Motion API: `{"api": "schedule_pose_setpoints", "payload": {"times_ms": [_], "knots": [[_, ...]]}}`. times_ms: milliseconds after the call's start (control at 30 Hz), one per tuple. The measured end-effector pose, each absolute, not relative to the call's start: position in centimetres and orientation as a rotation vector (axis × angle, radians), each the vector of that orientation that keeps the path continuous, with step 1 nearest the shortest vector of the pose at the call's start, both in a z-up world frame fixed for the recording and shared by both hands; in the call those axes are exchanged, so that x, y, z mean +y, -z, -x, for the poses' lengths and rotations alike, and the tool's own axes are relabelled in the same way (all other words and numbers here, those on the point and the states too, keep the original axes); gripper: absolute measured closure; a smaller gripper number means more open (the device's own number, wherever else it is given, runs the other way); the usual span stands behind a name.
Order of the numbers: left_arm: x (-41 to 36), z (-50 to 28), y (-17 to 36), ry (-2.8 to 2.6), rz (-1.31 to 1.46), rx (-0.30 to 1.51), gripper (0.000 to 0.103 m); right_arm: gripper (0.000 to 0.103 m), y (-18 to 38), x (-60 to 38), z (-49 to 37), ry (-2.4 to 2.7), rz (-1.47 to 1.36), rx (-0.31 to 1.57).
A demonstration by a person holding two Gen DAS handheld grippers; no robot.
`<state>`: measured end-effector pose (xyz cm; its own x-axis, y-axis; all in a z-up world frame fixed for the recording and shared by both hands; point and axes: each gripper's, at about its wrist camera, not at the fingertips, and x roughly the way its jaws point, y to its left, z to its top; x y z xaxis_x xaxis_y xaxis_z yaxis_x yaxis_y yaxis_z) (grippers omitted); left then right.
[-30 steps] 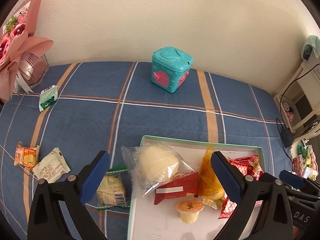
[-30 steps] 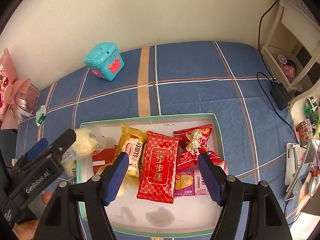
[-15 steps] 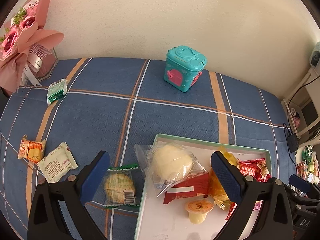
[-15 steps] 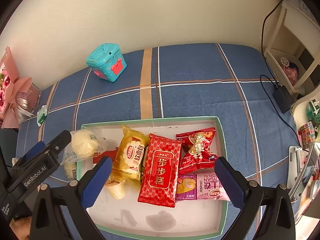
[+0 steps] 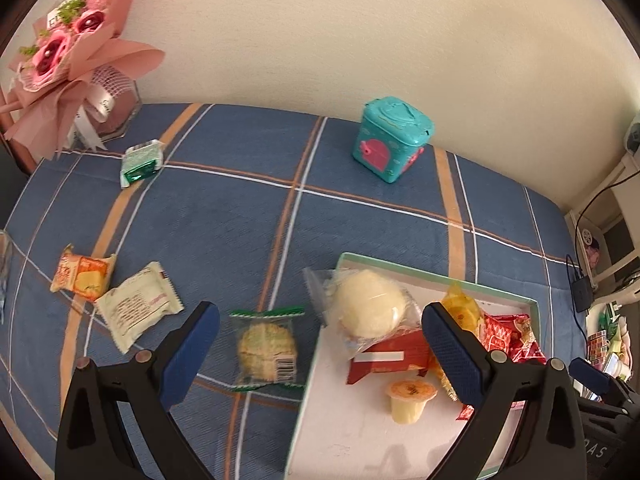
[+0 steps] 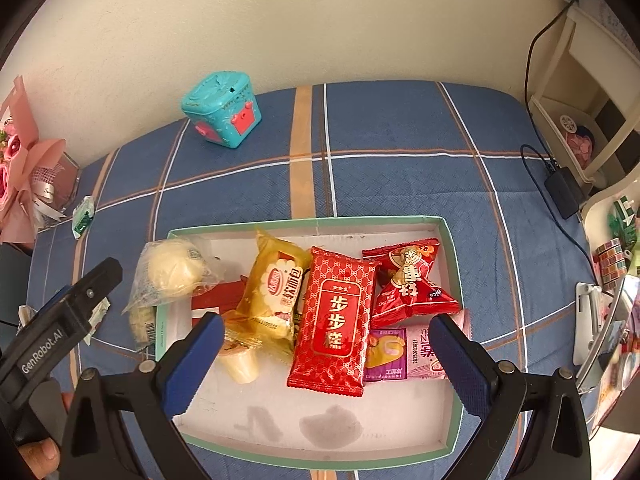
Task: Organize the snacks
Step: 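Move both grippers away from the tray toward the loose snacks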
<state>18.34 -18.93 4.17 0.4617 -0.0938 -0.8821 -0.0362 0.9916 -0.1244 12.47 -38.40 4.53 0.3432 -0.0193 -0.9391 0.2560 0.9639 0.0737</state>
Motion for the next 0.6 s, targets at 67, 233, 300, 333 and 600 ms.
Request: {"api": "schedule_pose_setpoints", "payload": {"times_ms": [67, 233, 300, 333, 600], "knots": [[-18.4, -17.9, -4.5, 0.018, 0.128, 1.083, 0.002, 0.0, -4.8, -38.2, -12.3, 0.187, -0.229, 1.206], [-16.6, -16.6, -5.1, -0.034, 0.148, 1.058, 0.002, 0.0, -5.3, -37.5, -11.7, 0.191, -0.234, 1.199], [-15.9, -16.1, -5.1, -0.049, 0.152, 1.054, 0.002, 0.0, -5.4, -37.3, -11.5, 0.197, -0.227, 1.201], [-15.6, -15.8, -5.0, -0.063, 0.146, 1.055, 0.002, 0.0, -5.5, -37.1, -11.4, 0.199, -0.224, 1.201], [-14.4, -14.2, -4.8, -0.102, 0.166, 1.073, 0.002, 0.0, -5.7, -35.6, -10.6, 0.198, -0.196, 1.208]]}}
